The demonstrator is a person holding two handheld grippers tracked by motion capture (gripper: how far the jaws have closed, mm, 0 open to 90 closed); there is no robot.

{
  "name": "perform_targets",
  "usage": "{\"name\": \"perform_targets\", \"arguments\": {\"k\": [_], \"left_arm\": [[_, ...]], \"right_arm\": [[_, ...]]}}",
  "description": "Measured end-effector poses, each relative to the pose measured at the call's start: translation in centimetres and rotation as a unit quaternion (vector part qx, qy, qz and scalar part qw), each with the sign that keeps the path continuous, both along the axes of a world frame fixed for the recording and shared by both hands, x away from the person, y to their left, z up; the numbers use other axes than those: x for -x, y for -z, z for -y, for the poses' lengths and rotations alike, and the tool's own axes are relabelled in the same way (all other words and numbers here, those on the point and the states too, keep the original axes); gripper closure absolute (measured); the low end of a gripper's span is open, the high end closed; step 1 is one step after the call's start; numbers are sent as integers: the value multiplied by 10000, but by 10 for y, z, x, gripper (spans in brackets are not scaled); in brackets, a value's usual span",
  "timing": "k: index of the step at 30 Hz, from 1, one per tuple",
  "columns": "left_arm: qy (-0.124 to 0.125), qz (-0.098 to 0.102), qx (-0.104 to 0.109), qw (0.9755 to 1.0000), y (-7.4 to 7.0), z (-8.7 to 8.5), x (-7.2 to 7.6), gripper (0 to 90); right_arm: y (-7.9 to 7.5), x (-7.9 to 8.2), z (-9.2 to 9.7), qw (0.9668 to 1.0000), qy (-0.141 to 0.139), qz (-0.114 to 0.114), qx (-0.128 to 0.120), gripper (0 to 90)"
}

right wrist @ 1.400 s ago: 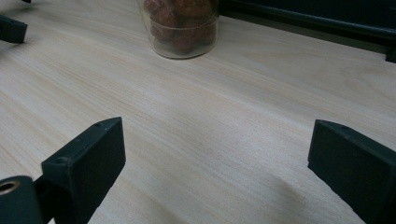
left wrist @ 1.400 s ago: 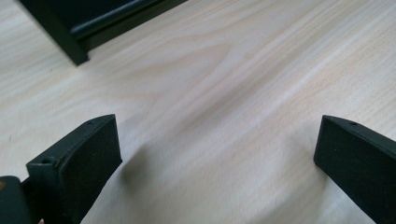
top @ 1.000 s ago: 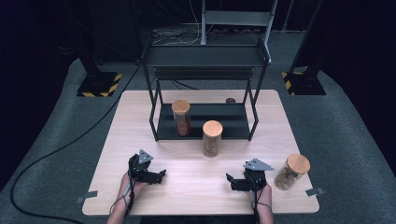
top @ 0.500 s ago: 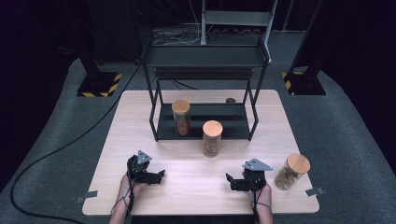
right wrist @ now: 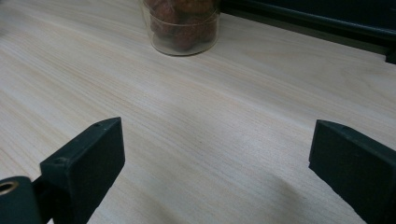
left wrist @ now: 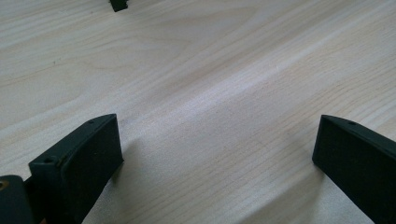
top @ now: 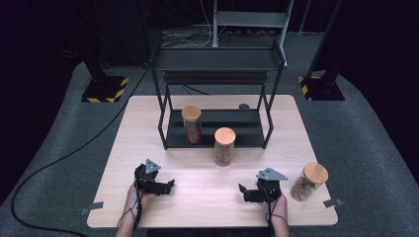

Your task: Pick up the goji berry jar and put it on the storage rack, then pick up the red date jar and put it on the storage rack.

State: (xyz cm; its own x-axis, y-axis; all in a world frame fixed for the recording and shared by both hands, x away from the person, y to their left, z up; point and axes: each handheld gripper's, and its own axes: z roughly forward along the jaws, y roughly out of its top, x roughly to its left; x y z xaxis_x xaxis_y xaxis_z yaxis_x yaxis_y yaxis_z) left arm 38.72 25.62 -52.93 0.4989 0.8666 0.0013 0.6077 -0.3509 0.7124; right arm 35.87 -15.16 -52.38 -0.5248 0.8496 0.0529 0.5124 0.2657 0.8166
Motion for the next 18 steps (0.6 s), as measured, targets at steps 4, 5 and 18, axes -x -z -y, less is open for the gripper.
{"name": "perform_targets", "arguments": {"k": [4,5,18], "left_arm": [[3,0,-3,10000,0,0,0,8],[2,-1,-2,10000,0,0,0,8],[8,-6,-8,10000,0,0,0,8]], "right_arm": [[0,0,0,10000,-3,2,0,28],[0,0,0,10000,-3,-2,1,28],[0,-1,0,10000,-1,-45,-18,29]]}}
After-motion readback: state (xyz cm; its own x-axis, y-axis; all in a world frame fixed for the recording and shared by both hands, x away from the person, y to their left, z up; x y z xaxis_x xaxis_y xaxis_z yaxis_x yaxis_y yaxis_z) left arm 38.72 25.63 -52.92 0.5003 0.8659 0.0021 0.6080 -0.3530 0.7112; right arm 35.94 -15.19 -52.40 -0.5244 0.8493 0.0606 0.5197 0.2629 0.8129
